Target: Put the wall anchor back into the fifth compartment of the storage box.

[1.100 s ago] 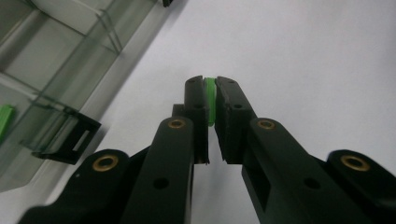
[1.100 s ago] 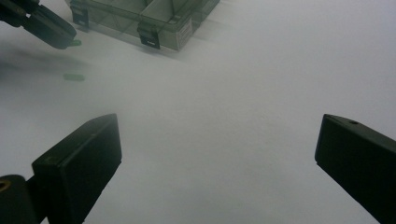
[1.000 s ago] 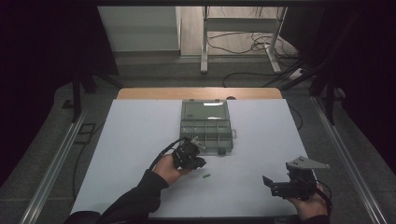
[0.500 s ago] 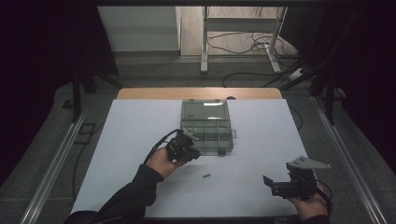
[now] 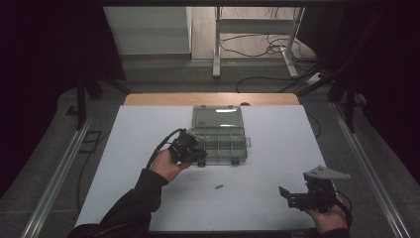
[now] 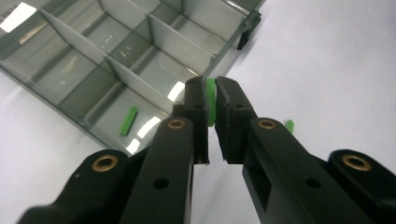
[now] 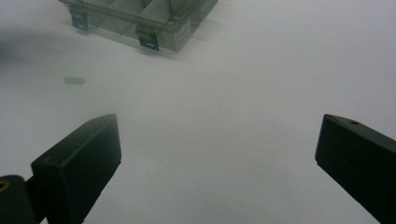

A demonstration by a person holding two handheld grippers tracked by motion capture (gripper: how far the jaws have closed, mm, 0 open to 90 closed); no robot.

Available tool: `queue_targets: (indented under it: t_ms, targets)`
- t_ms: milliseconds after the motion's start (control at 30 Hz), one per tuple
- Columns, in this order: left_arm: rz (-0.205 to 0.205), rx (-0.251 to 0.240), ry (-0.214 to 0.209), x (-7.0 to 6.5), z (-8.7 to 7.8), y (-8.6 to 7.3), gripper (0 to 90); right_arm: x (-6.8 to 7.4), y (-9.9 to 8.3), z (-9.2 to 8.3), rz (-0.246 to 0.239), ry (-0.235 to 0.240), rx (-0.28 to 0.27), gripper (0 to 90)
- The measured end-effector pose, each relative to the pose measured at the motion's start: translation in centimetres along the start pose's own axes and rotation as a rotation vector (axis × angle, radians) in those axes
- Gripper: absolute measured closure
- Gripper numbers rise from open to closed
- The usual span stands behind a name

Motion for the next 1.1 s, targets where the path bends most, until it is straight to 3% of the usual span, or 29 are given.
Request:
queue_targets:
  t_ms: [500,1100]
  targets:
    - [-0.032,-0.008,0.040,2.8,-0.1,0.1,83.6,0.0,0.0,0.1,-0.001,0.002,0.004,0.5]
    - [-0.047,0.008,0.073,4.6,1.4,0.3,83.5,0.1,0.0,0.1,-0.007,0.007,0.008,0.5]
Point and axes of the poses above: each handheld gripper's, and its own axes: z roughly forward along the jaws, y roughly out of its top, x roughly to its left, the point moved 7 cm from there along z, roughly forward along the jaws, and after that the axes turned 1 degree about z, right-handed, at the moved point
